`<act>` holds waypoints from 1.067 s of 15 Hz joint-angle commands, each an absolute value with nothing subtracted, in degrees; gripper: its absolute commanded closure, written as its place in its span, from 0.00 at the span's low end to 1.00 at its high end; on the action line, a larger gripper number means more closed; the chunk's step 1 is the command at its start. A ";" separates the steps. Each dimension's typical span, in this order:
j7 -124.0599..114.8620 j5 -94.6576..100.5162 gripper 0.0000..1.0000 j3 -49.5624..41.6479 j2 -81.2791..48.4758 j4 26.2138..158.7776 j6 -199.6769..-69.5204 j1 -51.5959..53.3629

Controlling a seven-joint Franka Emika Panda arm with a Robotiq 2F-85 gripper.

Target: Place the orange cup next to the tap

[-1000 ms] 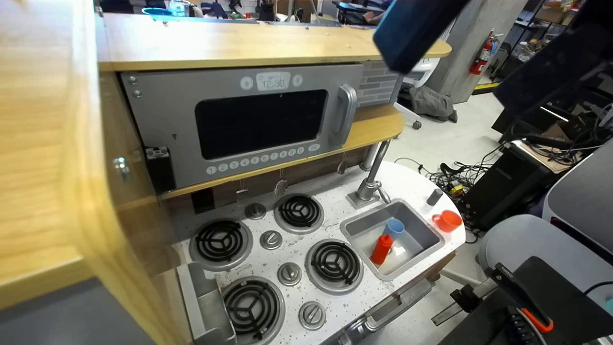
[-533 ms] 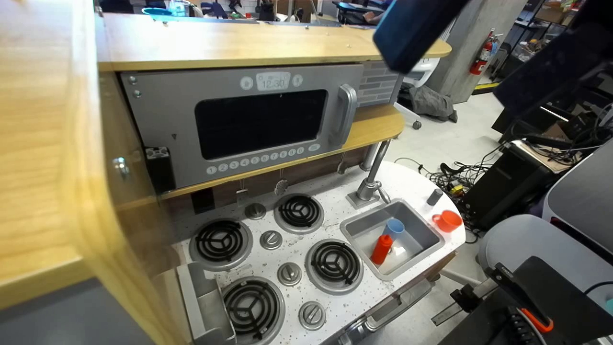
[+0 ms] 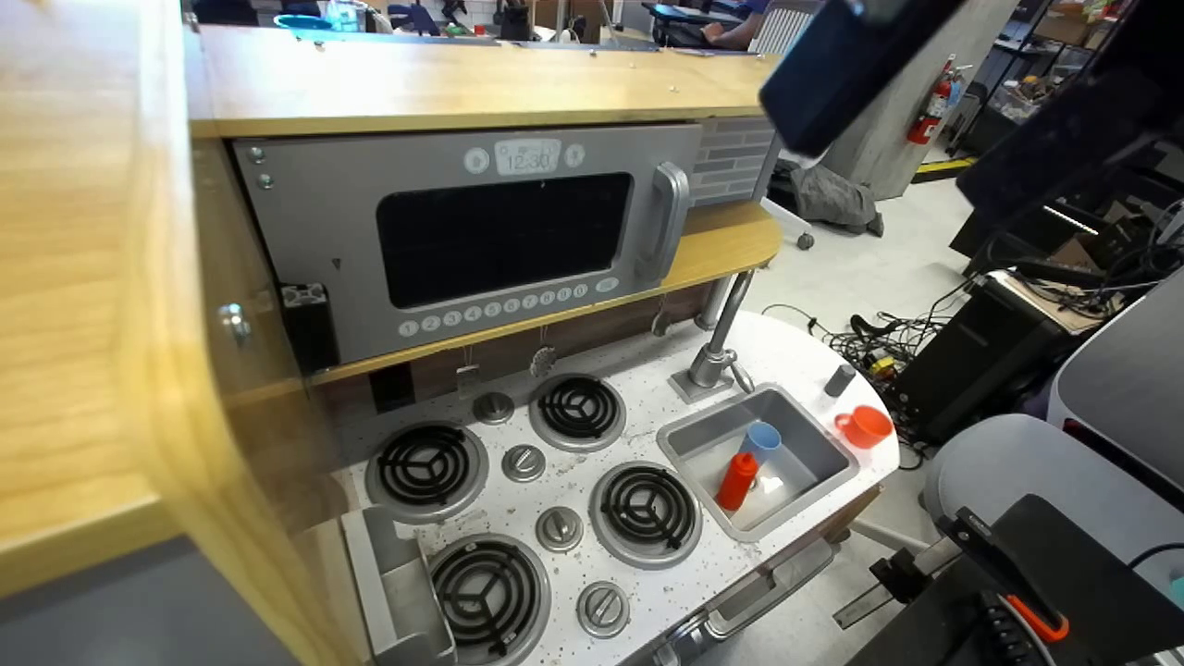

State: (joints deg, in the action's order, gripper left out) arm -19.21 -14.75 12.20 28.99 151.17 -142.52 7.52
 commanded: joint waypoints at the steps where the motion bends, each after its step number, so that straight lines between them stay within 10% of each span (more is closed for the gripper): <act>1: -12.57 -12.61 0.00 7.46 28.58 153.59 -148.07 5.49; 16: 14.37 -10.93 0.00 -15.66 3.99 152.45 -169.00 -5.03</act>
State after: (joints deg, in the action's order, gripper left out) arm 11.54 -10.69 -13.43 11.73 155.62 -164.42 -4.40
